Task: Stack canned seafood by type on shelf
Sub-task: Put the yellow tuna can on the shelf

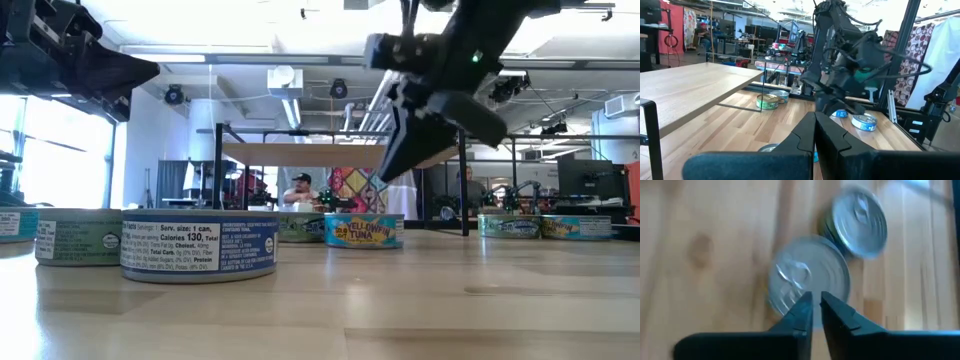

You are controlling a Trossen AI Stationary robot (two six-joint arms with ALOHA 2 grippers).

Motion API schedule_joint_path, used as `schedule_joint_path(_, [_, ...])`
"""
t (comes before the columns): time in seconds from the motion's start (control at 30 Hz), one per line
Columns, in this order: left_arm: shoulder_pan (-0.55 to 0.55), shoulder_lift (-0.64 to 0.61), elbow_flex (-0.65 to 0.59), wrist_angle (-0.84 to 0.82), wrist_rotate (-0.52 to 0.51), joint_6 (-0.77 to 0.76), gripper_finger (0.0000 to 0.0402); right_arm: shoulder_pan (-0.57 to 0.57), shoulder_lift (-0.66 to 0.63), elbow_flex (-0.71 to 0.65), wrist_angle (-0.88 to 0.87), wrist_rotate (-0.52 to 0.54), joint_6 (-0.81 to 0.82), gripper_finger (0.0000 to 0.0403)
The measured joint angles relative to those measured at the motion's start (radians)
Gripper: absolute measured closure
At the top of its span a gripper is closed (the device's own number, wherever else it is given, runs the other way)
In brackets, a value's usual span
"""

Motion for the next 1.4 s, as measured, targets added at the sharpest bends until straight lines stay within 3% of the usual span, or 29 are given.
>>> schedule_joint_path(0.13, [0.000, 0.000, 0.000, -0.005, 0.011, -0.015, 0.0401, -0.047, -0.002, 0.000, -0.040, -0.136, 0.107, 0.0285])
schedule_joint_path(0.27, [0.000, 0.014, 0.000, -0.017, 0.057, -0.017, 0.0402, -0.072, -0.002, 0.000, -0.043, -0.279, 0.045, 0.0200])
schedule_joint_path(0.37, [-0.007, 0.053, 0.000, -0.019, 0.057, -0.004, 0.0401, -0.073, 0.000, -0.004, -0.029, -0.261, -0.011, 0.0159])
schedule_joint_path(0.47, [-0.029, 0.118, 0.000, 0.028, 0.052, 0.018, 0.0401, -0.068, 0.002, -0.069, 0.137, -0.247, -0.043, 0.0151])
schedule_joint_path(0.7, [-0.080, 0.316, 0.000, 0.224, 0.016, 0.148, 0.0401, -0.043, 0.008, -0.264, 0.443, -0.157, -0.097, 0.0205])
schedule_joint_path(0.93, [-0.119, 0.477, 0.000, 0.400, 0.051, 0.276, 0.0401, -0.043, 0.050, -0.407, 0.699, -0.116, -0.101, 0.0322])
schedule_joint_path(1.07, [-0.126, 0.546, 0.000, 0.484, 0.051, 0.406, 0.0401, -0.044, 0.059, -0.435, 0.772, -0.098, -0.025, 0.0388])
schedule_joint_path(1.27, [-0.126, 0.648, 0.045, 0.510, 0.024, 0.611, 0.0390, -0.049, 0.050, -0.405, 0.809, -0.127, -0.006, 0.0389])
schedule_joint_path(1.4, [-0.126, 0.729, 0.104, 0.512, 0.011, 0.708, 0.0368, -0.072, 0.028, -0.318, 0.644, -0.162, 0.034, 0.0400])
